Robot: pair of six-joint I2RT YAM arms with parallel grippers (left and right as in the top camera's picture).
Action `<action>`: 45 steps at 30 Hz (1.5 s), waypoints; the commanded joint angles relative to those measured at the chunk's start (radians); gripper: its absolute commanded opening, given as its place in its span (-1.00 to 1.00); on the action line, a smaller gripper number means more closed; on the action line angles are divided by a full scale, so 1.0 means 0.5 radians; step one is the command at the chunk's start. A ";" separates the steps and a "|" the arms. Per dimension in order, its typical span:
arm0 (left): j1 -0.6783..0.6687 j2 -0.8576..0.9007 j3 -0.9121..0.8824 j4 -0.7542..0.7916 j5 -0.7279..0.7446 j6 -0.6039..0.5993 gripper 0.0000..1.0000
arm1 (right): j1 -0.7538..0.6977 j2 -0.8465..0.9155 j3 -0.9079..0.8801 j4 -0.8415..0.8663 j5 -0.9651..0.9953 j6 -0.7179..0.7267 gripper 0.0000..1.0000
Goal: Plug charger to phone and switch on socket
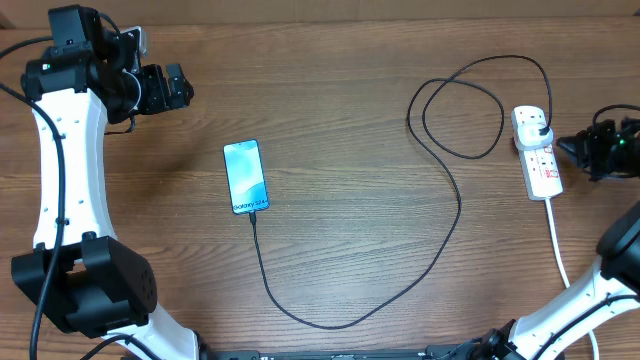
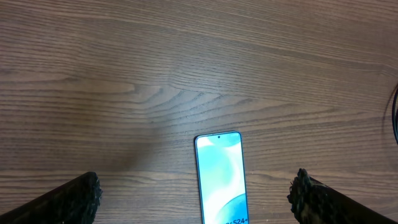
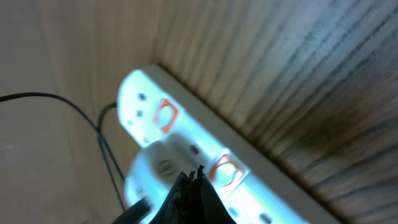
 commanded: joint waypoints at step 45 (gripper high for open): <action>-0.015 -0.006 0.026 0.002 -0.005 -0.026 1.00 | 0.250 0.182 0.041 -0.227 0.101 -0.036 -0.93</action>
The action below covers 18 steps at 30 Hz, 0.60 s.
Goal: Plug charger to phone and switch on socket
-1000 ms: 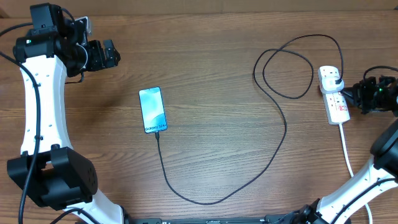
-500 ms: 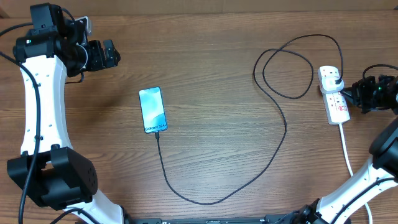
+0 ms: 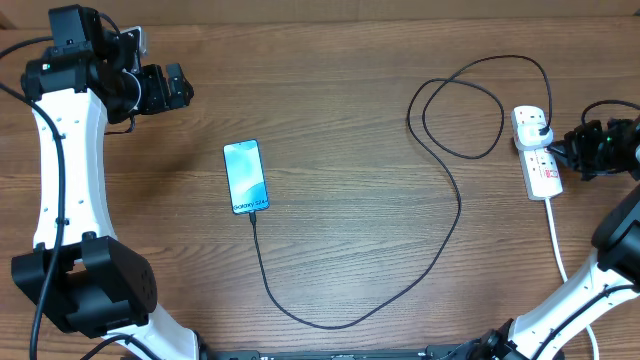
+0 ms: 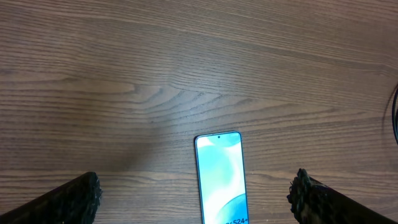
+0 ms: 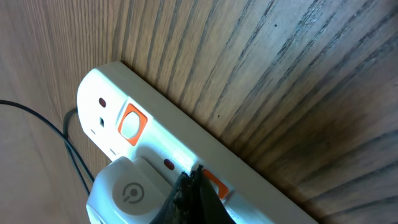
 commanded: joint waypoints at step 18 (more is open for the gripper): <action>-0.015 -0.006 0.026 0.002 -0.005 -0.027 0.99 | 0.242 0.069 -0.059 -0.147 -0.037 -0.152 -0.93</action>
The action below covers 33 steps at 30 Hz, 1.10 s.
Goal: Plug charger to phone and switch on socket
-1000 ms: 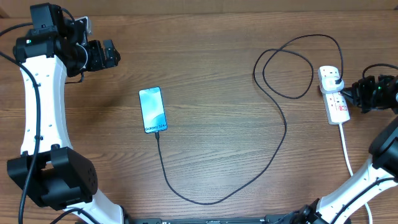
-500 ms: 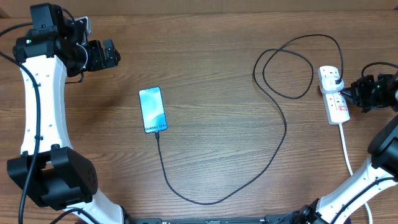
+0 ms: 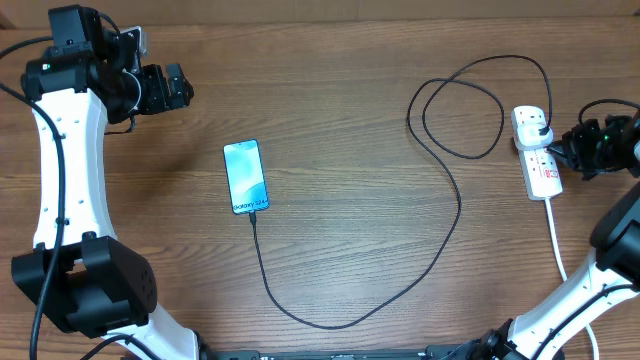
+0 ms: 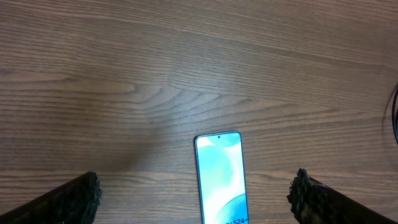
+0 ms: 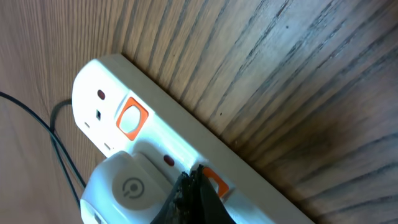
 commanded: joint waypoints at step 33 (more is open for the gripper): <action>-0.015 -0.006 0.026 0.002 -0.005 -0.026 1.00 | -0.244 -0.532 -0.068 -0.301 -0.256 -0.091 -0.92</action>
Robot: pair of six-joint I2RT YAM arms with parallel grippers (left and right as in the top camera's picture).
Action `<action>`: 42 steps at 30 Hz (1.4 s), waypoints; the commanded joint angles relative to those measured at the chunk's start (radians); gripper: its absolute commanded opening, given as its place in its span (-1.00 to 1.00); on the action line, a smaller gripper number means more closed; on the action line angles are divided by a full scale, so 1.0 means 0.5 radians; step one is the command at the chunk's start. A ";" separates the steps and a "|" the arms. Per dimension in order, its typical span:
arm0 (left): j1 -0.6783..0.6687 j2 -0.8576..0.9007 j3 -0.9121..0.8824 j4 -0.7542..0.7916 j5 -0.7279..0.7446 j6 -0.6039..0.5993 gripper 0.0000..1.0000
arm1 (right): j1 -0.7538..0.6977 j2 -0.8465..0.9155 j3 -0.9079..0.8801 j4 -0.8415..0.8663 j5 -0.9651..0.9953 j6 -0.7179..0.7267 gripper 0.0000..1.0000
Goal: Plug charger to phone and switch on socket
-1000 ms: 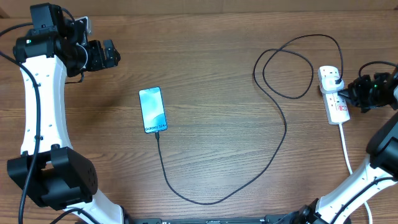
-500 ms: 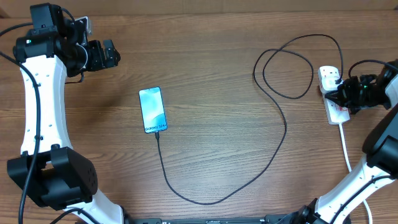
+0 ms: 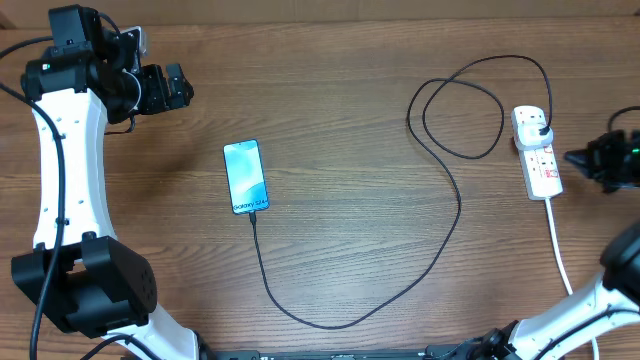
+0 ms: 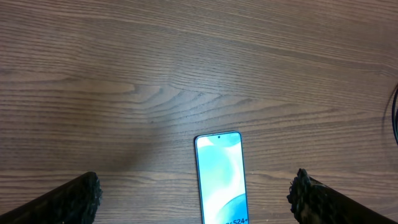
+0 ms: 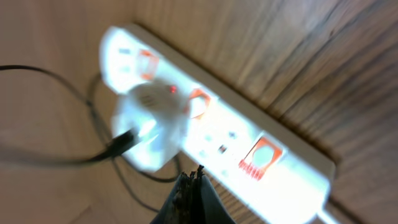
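The phone lies face up at mid-left with its screen lit. A black cable runs from its near end in a wide loop to the white charger, which is plugged into the white power strip at the right. A red light glows on the charger. My right gripper is shut and empty, just right of the strip and clear of it; its tips hang above the orange switches. High at the far left, my left gripper stands open, looking down at the phone.
The strip's own white lead runs toward the front right edge. The cable makes a double loop at the back, left of the strip. The table is bare brown wood.
My right gripper has drawn back to the right, from tips on the orange switch beside the charger to clear of the strip. A red light now shows on the charger. The left arm is unchanged.
At first my shut right gripper hovered just right of the strip. Then its tips rested on the orange switch beside the charger, and stayed there. Now it is off the strip and the charger glows red. The phone and left arm never moved.
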 commanded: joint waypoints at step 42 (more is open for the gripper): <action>-0.015 -0.006 0.026 0.002 -0.005 -0.026 0.99 | 0.890 -1.898 0.003 -0.574 0.497 -0.795 -0.64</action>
